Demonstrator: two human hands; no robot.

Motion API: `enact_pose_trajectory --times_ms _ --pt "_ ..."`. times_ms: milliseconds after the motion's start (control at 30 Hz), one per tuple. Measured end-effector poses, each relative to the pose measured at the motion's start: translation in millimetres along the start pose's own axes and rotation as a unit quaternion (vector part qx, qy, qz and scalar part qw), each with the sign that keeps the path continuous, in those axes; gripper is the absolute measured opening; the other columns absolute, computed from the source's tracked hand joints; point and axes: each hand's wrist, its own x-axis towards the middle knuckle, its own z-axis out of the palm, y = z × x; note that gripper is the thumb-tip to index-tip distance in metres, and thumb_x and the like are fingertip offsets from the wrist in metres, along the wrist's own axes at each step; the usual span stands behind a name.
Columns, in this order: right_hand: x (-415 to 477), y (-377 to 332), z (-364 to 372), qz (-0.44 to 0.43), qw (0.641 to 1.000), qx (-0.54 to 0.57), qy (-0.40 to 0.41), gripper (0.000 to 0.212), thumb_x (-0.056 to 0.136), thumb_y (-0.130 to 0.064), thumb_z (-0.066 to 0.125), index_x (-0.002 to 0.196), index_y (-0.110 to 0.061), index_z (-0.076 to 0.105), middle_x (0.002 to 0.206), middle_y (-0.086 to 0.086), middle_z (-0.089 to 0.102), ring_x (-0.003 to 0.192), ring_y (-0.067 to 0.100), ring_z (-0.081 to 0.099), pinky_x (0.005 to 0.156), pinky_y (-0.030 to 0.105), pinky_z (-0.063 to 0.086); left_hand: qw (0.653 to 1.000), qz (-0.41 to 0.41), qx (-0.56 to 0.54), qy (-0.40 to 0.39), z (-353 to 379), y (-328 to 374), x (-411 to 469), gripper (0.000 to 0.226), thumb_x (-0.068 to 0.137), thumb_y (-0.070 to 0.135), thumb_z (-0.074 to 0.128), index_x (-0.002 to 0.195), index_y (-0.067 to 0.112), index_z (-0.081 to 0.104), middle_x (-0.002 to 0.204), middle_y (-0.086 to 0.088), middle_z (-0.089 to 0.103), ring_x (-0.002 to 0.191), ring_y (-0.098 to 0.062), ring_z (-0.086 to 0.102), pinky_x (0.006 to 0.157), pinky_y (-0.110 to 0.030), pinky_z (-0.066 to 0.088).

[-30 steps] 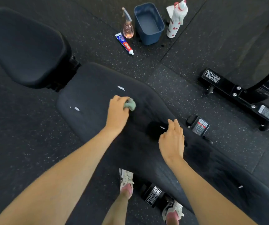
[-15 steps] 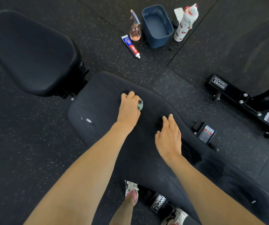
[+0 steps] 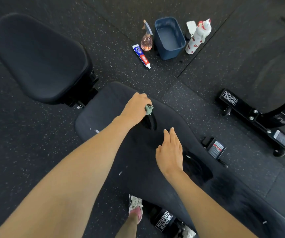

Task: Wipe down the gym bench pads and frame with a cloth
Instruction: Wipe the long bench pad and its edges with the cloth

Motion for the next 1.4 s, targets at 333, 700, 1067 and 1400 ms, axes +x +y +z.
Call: enact_pose_trajectory --times_ms 333,700,1067,1400 --pt "-6.7 3.4 3.8 -0.011 1.000 -0.020 0.003 0.063 0.099 -0.014 0.041 0.153 -0.010 0.009 0.162 0.009 -0.001 0.149 0.020 0.006 0.120 0.037 0.013 0.980 0.069 0.086 -0.164 -8.5 -14.0 -19.2 0.033 0.081 -0.008 0.047 0.098 0.009 0.070 0.103 -0.009 0.059 0.094 -0.027 0.049 0.082 -0.041 0.045" --pt "-26.6 -0.6 29.2 -0.032 0.999 0.008 -0.004 0.061 0.099 -0.013 0.040 0.153 -0.010 0.011 0.161 0.011 0.000 0.148 0.021 0.009 0.120 0.035 0.014 0.992 -0.099 -0.065 0.052 15.0 -53.9 -153.5 0.038 0.079 -0.011 0.057 0.111 0.008 0.066 0.102 -0.002 0.060 0.099 -0.018 0.048 0.084 -0.025 0.038" --pt "-76.8 8.9 57.6 -0.113 0.993 -0.022 -0.029 0.060 0.097 -0.009 0.041 0.152 -0.009 0.016 0.161 0.010 0.002 0.148 0.021 0.008 0.120 0.033 0.015 0.985 -0.125 -0.057 0.103 78.1 -20.6 -212.3 0.049 0.070 -0.024 0.050 0.107 0.002 0.068 0.104 -0.006 0.064 0.095 -0.027 0.051 0.083 -0.013 0.030" --pt "-106.3 27.2 65.3 -0.153 0.986 -0.033 -0.060 0.061 0.099 -0.012 0.040 0.153 -0.013 0.012 0.162 0.006 0.000 0.148 0.018 0.008 0.118 0.029 0.014 0.980 -0.150 -0.112 0.062 93.5 -8.4 -253.5 0.045 0.077 -0.017 0.047 0.108 0.007 0.069 0.101 -0.006 0.063 0.096 -0.023 0.052 0.086 -0.028 0.041"
